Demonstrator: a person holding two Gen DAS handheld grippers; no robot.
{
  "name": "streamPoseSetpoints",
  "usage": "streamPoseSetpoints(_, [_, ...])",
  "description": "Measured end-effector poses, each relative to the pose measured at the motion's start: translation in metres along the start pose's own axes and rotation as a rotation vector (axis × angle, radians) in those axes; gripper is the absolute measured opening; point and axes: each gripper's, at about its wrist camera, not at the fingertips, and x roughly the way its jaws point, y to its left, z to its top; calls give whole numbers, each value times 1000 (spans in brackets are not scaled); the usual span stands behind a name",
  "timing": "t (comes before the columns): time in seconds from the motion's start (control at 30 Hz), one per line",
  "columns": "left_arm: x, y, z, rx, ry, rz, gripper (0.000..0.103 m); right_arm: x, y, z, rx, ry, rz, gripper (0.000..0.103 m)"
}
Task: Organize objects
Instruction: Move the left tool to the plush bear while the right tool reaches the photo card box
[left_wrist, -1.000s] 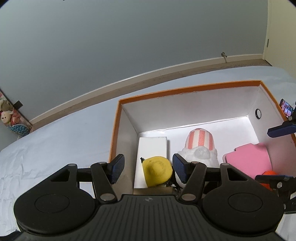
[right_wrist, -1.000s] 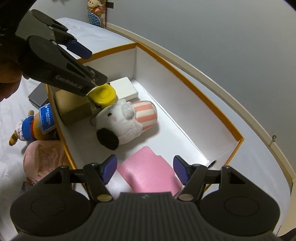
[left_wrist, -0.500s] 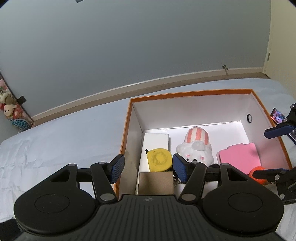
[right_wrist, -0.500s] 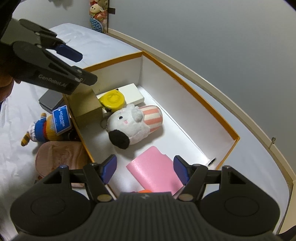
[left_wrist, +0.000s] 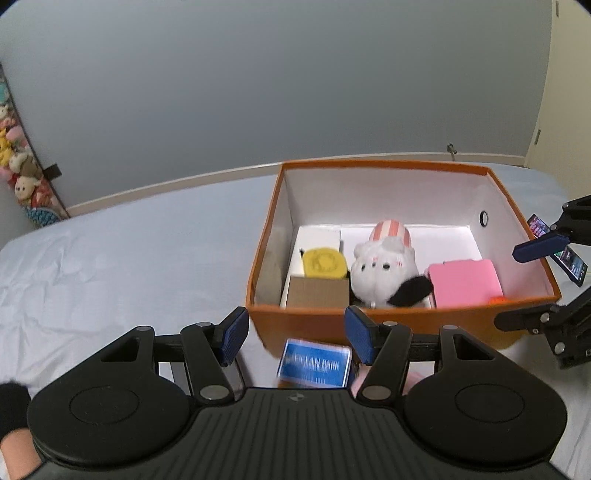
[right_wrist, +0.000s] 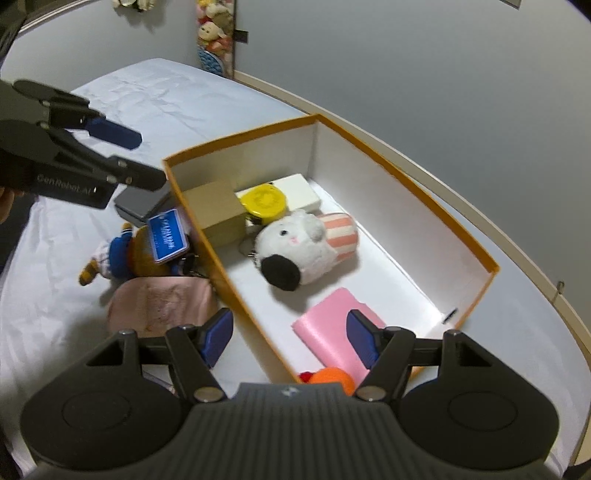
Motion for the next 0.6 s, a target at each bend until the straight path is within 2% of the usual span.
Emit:
streamPoseSetpoints(0.27, [0, 2, -41, -14, -12, -19, 70, -3, 24, -24, -16, -59, 46, 71])
streamPoseSetpoints(0.47, [7, 9, -73, -62, 18, -23, 70, -7, 40, -42, -62, -147, -27, 76])
streamPoseSetpoints(0.6, [13, 17, -85, -103, 34, -19, 70, -15, 43, -52, -54, -198, 19, 75])
